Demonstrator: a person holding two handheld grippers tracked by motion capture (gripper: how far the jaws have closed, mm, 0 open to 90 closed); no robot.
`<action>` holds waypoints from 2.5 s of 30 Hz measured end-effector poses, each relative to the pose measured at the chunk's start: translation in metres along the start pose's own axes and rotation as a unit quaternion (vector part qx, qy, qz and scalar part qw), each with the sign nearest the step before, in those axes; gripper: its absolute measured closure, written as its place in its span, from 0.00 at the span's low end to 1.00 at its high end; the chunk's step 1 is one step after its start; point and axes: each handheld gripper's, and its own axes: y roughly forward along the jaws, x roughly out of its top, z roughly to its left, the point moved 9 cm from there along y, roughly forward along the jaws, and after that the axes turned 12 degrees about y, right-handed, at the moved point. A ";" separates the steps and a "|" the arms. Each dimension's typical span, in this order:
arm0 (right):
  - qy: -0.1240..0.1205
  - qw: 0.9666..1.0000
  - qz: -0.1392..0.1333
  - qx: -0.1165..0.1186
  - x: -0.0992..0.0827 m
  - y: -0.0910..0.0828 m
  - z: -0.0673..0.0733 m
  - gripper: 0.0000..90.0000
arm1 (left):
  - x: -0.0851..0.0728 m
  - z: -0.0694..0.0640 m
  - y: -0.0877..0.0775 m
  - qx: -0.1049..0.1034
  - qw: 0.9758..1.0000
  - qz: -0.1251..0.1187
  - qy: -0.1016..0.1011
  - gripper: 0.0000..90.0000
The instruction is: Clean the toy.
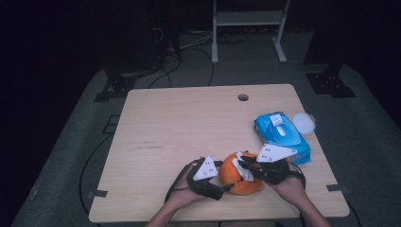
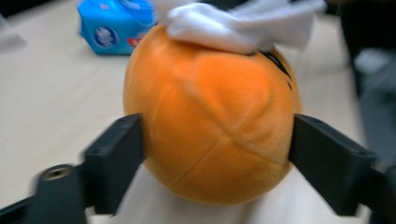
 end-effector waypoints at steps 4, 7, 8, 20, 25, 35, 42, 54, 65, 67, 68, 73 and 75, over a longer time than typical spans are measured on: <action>-0.017 1.000 0.003 0.016 0.003 -0.001 0.017 0.89 | 0.002 0.000 0.002 0.002 1.000 -0.010 -0.024 0.25; -0.036 0.999 0.003 0.034 0.006 0.004 0.037 0.89 | 0.004 -0.006 0.001 0.028 0.998 0.002 0.047 0.35; -0.043 0.999 0.004 0.031 0.006 0.005 0.040 0.88 | 0.004 -0.007 0.001 0.033 0.997 0.009 0.068 0.37; 0.028 0.999 0.005 -0.034 -0.013 -0.013 -0.028 0.88 | -0.009 0.004 -0.002 0.012 0.999 0.018 0.039 0.31; 0.004 1.000 0.006 -0.010 -0.011 -0.007 -0.007 0.89 | 0.000 0.009 -0.012 -0.046 0.997 -0.024 -0.058 0.17; -0.018 1.000 -0.002 -0.001 -0.006 0.002 0.020 0.88 | 0.000 0.012 -0.011 0.003 1.000 -0.003 -0.011 0.44; -0.008 1.000 -0.025 -0.016 0.000 -0.001 0.014 0.88 | 0.011 0.017 -0.018 0.062 0.993 -0.005 0.098 0.45; -0.017 0.999 -0.011 -0.032 -0.010 0.008 0.011 0.88 | -0.011 0.028 -0.019 0.040 0.999 0.006 -0.005 0.37; 0.057 0.998 -0.034 -0.023 -0.008 -0.004 -0.019 0.89 | -0.013 0.026 -0.019 0.037 0.999 0.010 0.014 0.37; 0.055 0.997 -0.053 -0.009 0.005 -0.009 -0.011 0.89 | -0.009 0.020 -0.016 0.032 0.999 0.007 0.035 0.37; 0.047 0.997 -0.056 -0.011 0.009 -0.009 -0.009 0.89 | -0.007 0.016 -0.015 0.030 0.998 0.009 0.049 0.37; 0.048 0.999 -0.022 -0.007 -0.004 0.002 -0.014 0.89 | -0.005 0.011 -0.017 0.016 0.998 0.009 0.054 0.34; 0.057 0.998 -0.012 0.007 -0.009 0.000 -0.016 0.89 | -0.002 0.014 -0.019 0.005 1.000 -0.004 0.025 0.25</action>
